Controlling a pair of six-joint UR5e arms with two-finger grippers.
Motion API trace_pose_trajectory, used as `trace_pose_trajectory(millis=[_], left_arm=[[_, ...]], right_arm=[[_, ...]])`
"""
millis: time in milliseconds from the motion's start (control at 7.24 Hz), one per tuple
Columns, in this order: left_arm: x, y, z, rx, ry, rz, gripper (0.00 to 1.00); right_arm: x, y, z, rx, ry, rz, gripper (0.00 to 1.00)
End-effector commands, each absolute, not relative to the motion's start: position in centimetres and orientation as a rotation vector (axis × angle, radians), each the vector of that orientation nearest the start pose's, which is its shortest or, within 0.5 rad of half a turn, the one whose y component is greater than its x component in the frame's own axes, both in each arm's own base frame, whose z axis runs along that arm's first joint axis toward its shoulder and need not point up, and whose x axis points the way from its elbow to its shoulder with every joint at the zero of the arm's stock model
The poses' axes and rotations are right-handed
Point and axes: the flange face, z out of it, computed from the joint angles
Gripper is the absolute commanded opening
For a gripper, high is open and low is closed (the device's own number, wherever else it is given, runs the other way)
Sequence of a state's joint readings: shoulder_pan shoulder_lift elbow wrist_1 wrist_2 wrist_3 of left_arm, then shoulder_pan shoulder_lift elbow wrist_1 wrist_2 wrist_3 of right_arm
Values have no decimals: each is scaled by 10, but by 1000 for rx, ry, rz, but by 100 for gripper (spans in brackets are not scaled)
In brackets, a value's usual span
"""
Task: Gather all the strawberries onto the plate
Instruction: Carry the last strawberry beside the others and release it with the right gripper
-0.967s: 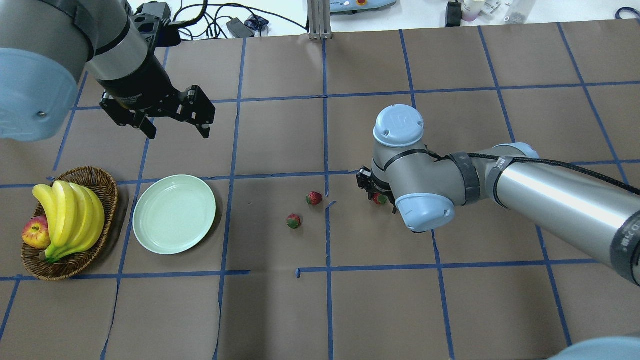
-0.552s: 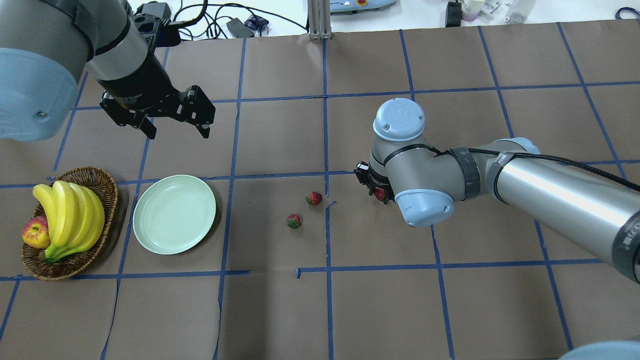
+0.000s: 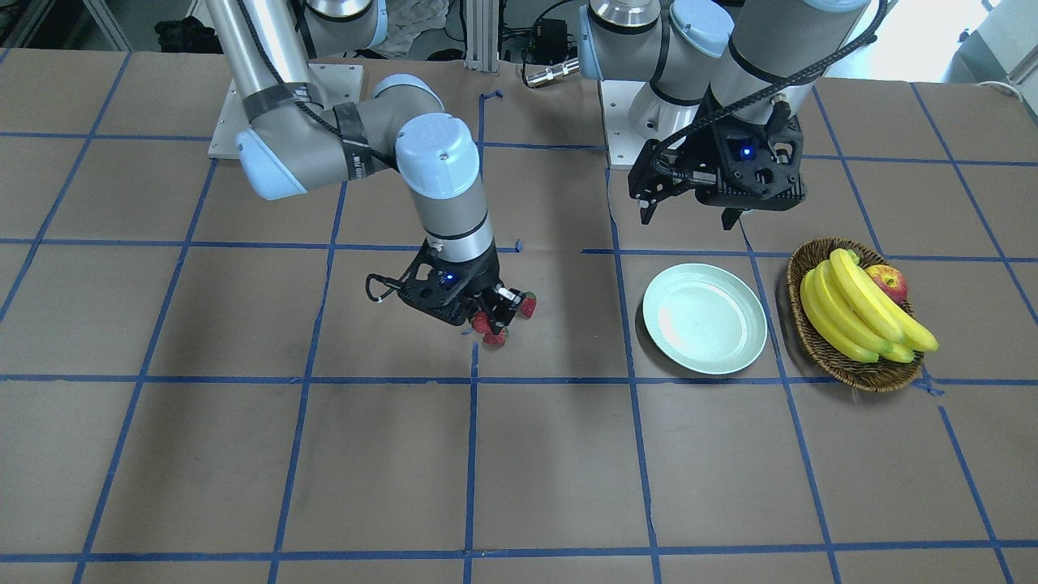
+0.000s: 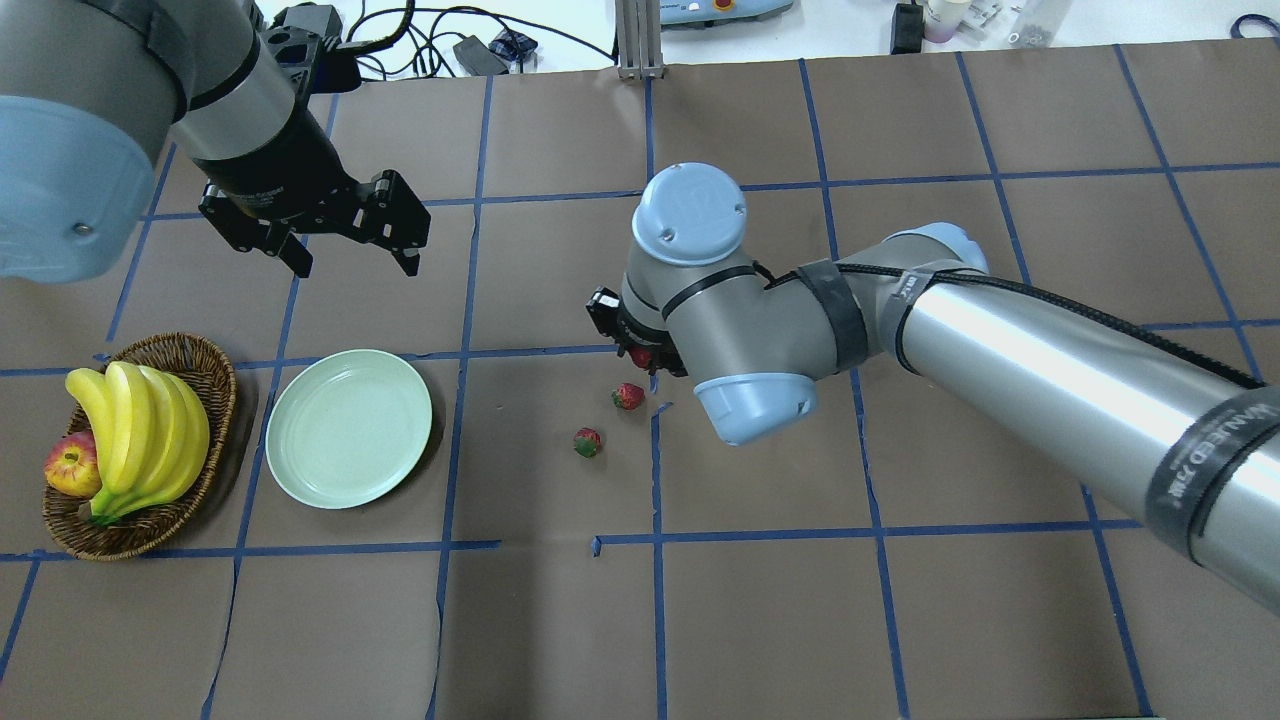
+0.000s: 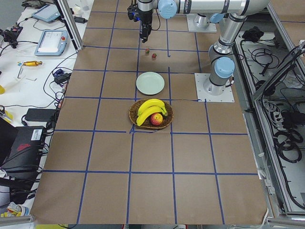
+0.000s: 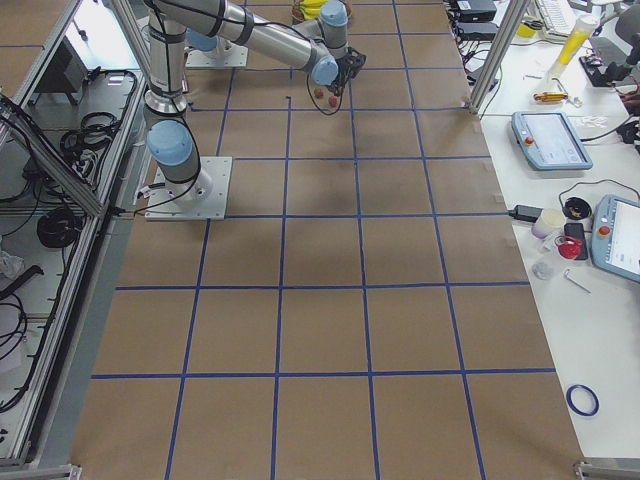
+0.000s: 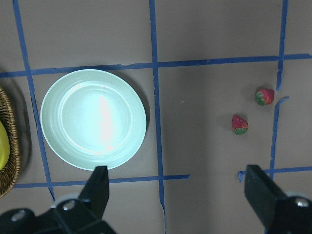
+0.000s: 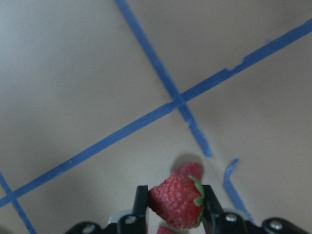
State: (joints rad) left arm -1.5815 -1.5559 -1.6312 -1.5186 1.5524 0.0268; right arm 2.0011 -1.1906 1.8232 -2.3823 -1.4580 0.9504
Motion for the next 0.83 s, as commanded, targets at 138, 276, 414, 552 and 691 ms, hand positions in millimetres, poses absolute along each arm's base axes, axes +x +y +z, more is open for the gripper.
trace_pose_trajectory(millis=[138,276,414,552,691], left_arm=[[-140,-483,473,61,3159,-17,100],[-140,-483,473,61,3159,-17,100],[-140,-483,473,61,3158,-20,100],[-140,-483,473,61,3159,-20,100],[-140,-483,473,63,3158,-20,100]], right_arm=[[467,-472,199,648,2857,-19,0],[468,-473,195,648,2859,-13,4],[467,-471,187,650,2874,6,99],[465,-471,195,639,2877,-5,100],[453,-468,220,557,2919,0,100]])
